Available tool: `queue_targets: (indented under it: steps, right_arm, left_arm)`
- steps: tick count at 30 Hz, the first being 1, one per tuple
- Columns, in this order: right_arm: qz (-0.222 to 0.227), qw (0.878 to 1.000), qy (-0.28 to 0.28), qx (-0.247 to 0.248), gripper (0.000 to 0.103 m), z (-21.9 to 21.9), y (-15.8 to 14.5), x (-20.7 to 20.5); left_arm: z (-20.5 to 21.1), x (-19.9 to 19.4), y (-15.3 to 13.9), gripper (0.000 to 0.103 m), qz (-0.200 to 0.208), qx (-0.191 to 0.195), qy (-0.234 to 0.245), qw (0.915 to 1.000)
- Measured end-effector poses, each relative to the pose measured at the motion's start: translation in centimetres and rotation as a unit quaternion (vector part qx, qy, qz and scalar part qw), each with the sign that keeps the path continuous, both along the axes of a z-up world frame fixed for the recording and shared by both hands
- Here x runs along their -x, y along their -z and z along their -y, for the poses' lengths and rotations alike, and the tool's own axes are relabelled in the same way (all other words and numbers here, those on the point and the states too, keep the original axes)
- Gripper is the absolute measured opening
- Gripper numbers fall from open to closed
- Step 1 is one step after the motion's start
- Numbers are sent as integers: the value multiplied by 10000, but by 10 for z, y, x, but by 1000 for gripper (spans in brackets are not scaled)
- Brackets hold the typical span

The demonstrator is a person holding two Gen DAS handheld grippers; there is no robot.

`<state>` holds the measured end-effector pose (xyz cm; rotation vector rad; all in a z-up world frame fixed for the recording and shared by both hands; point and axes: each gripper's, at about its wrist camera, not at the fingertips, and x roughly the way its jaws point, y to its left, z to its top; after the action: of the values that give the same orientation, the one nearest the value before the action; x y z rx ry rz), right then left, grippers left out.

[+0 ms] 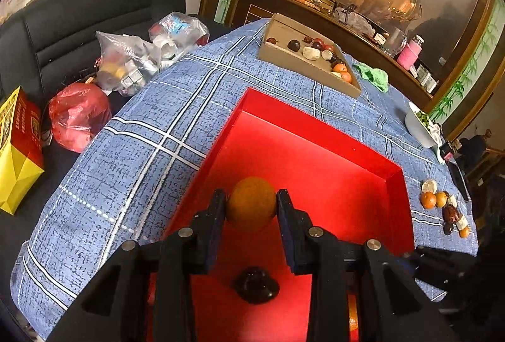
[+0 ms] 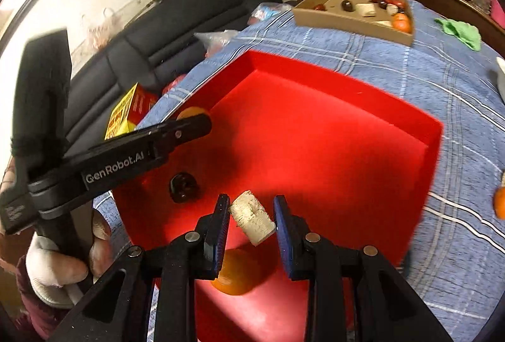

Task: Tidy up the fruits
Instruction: 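Carry both items over the red tray and open both grippers, then move both grippers back toward the remaining fruit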

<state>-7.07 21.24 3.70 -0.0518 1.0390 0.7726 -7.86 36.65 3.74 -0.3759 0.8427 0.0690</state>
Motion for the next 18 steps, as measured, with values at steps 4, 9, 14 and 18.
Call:
queue_targets:
  steps: [4,9,14,18]
  right_arm:
    - [108,9997,-181,99,32,-10,0,6]
    - [134,9998,-172,-13,41,-4,-7,13]
    - [544,9984,73,-144,49,22,-31,29]
    - [1381,9887,583,-43,70,56,-57,48]
  left_arm:
    - [-6,8,-9,40,175,161,-96,9997]
    - [-4,24,-33,57,473,273,-222,9983]
    - [13,42,-63,83,797,243,-248,9962]
    - [38,56,-85,83,1164,447,34,9922]
